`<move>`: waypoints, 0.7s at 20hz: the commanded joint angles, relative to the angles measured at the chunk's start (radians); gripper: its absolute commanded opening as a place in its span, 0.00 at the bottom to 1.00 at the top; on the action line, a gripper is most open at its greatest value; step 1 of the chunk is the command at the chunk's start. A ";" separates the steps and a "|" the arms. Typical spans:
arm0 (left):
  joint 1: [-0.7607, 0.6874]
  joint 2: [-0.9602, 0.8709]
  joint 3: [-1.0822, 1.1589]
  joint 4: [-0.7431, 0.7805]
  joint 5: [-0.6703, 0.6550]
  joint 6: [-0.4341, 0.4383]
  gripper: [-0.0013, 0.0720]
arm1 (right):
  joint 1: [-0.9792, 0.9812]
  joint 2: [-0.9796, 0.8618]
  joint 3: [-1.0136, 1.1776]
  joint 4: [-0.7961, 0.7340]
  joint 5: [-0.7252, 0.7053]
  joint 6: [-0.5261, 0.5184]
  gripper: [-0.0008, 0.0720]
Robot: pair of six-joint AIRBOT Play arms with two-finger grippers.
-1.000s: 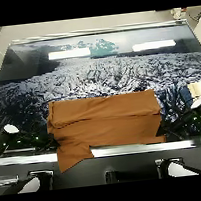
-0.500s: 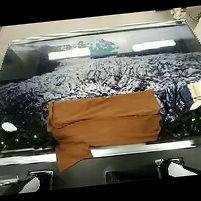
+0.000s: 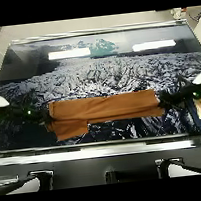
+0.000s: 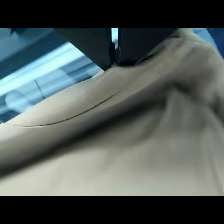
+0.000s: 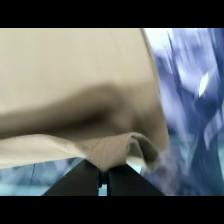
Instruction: Fold the clothes and pants, and hang the long-sleeved shirts on hangers.
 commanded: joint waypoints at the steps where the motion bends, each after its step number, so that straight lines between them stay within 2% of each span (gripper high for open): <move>1: -0.023 -0.156 0.237 0.003 0.008 -0.054 0.05 | 0.069 -0.113 0.115 0.004 -0.122 0.073 0.07; 7: -0.027 -0.387 0.472 -0.005 0.008 -0.108 0.05 | 0.069 -0.212 0.156 0.011 -0.129 0.093 0.07; 11: -0.065 -0.449 0.501 -0.025 0.019 -0.111 0.05 | 0.069 -0.241 0.156 0.016 -0.098 0.092 0.08; 12: -0.071 -0.457 0.501 -0.024 0.018 -0.111 0.07 | 0.069 -0.240 0.157 0.017 -0.101 0.092 0.12; 13: -0.071 -0.458 0.501 -0.024 0.015 -0.111 0.17 | 0.064 -0.237 0.159 0.027 -0.094 0.096 0.30; 14: -0.065 -0.453 0.502 -0.024 0.004 -0.111 0.54 | 0.050 -0.230 0.174 0.037 -0.067 0.094 0.58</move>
